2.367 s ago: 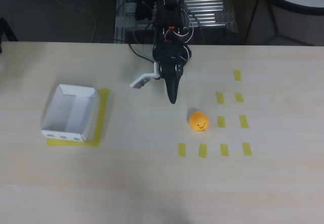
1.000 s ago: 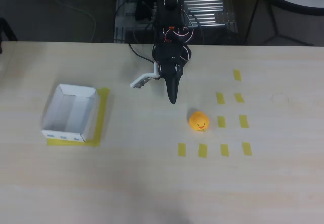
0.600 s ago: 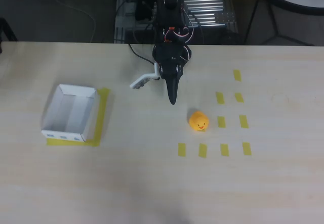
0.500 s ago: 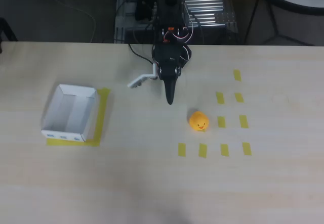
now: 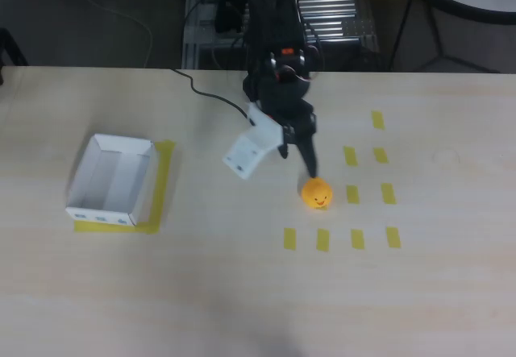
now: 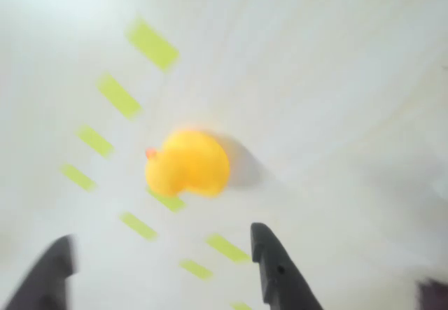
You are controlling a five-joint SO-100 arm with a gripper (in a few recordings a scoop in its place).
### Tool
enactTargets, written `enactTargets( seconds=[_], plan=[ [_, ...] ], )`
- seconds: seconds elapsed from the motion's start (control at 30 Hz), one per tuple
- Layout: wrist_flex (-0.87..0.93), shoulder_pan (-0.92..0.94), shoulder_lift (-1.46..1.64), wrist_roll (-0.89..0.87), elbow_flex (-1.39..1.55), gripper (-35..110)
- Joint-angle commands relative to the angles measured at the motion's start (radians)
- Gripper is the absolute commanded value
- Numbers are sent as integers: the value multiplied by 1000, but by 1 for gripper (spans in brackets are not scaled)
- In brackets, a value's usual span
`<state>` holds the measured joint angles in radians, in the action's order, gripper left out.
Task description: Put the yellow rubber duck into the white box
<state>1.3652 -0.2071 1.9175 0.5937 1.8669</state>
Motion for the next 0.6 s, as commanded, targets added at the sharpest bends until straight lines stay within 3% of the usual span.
enactTargets(
  seconds=[0.0, 0.47, 0.57],
  plan=[
    [112, -94, -172, 43, -249, 48],
    [-14, -100, -528, 6, -305, 40],
    [-38, -98, -546, -2, -310, 27]
  ],
)
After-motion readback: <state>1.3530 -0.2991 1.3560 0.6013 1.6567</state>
